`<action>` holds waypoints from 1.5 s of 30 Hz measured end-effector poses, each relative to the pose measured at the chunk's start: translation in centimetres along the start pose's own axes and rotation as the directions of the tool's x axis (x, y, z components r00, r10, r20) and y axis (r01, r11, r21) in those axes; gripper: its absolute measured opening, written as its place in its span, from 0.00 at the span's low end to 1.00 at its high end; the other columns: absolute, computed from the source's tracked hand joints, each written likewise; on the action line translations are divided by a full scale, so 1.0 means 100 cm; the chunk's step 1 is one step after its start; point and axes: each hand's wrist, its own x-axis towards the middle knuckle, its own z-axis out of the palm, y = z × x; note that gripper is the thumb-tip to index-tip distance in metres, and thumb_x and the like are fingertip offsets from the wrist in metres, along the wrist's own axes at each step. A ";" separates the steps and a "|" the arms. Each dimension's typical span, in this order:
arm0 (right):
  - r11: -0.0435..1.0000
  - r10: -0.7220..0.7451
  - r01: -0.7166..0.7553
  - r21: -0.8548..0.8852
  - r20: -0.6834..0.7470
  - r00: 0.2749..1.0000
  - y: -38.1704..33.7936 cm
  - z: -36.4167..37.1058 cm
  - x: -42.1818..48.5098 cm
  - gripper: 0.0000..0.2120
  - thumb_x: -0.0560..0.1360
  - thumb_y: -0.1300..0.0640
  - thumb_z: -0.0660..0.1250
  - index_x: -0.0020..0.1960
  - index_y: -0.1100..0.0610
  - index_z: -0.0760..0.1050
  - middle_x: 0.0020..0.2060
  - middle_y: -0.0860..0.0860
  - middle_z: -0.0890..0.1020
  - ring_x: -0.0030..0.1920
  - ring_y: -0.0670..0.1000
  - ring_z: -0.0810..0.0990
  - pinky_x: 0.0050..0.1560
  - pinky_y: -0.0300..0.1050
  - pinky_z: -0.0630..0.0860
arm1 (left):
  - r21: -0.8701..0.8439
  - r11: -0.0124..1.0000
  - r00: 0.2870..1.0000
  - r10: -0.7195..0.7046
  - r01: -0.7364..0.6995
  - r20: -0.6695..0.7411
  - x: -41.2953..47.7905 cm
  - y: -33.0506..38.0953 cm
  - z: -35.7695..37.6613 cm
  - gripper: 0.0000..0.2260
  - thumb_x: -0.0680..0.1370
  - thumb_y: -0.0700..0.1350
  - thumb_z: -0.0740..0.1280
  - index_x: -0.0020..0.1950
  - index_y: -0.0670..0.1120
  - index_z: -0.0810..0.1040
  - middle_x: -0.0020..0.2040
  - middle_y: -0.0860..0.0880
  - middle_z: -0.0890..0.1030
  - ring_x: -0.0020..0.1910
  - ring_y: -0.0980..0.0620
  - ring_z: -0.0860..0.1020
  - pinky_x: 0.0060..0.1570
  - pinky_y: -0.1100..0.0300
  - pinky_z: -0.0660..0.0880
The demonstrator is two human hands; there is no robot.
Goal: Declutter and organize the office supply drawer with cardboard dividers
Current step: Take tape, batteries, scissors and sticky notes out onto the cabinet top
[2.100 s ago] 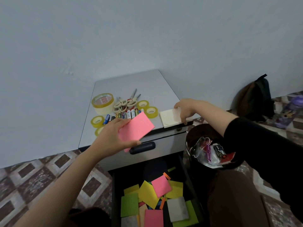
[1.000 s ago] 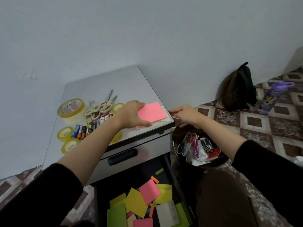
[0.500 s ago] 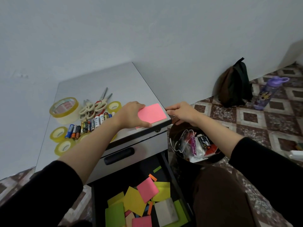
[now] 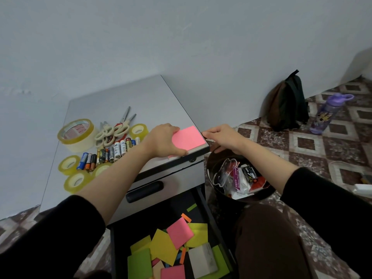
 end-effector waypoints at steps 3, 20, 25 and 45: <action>1.000 0.002 -0.002 -0.001 0.005 1.000 0.000 0.000 -0.001 0.14 0.79 0.56 0.62 0.62 0.59 0.76 0.57 0.54 0.79 0.34 0.51 0.78 0.40 0.44 0.76 | 0.036 0.999 1.000 0.005 -0.005 -0.002 0.002 -0.002 0.002 0.41 0.67 0.66 0.67 0.71 0.42 0.66 0.64 0.44 0.73 0.62 0.45 0.70 0.61 0.54 0.65; 0.982 -0.149 0.114 -0.153 -0.236 0.960 -0.004 0.011 -0.039 0.08 0.75 0.61 0.65 0.42 0.66 0.78 0.36 0.56 0.78 0.27 0.46 0.71 0.32 0.37 0.70 | -0.277 0.949 0.913 0.023 -0.147 -0.407 -0.046 0.008 0.015 0.29 0.68 0.59 0.69 0.63 0.43 0.75 0.61 0.45 0.75 0.58 0.49 0.73 0.57 0.65 0.63; 0.970 -0.130 0.119 -0.214 -0.041 0.991 0.038 0.065 -0.068 0.11 0.74 0.62 0.67 0.33 0.60 0.74 0.24 0.48 0.72 0.21 0.39 0.71 0.27 0.31 0.66 | -0.509 0.834 0.913 -0.018 -0.211 -0.409 -0.109 0.027 0.062 0.11 0.69 0.44 0.72 0.49 0.42 0.82 0.43 0.48 0.80 0.36 0.60 0.73 0.38 0.77 0.66; 0.622 0.245 0.107 -0.776 0.323 0.914 0.182 0.207 -0.047 0.12 0.74 0.60 0.64 0.56 0.57 0.79 0.54 0.55 0.80 0.56 0.55 0.78 0.55 0.46 0.76 | -0.369 0.708 0.785 -0.441 0.602 0.434 -0.220 -0.090 0.285 0.20 0.75 0.44 0.69 0.66 0.41 0.72 0.64 0.43 0.74 0.61 0.47 0.73 0.58 0.60 0.68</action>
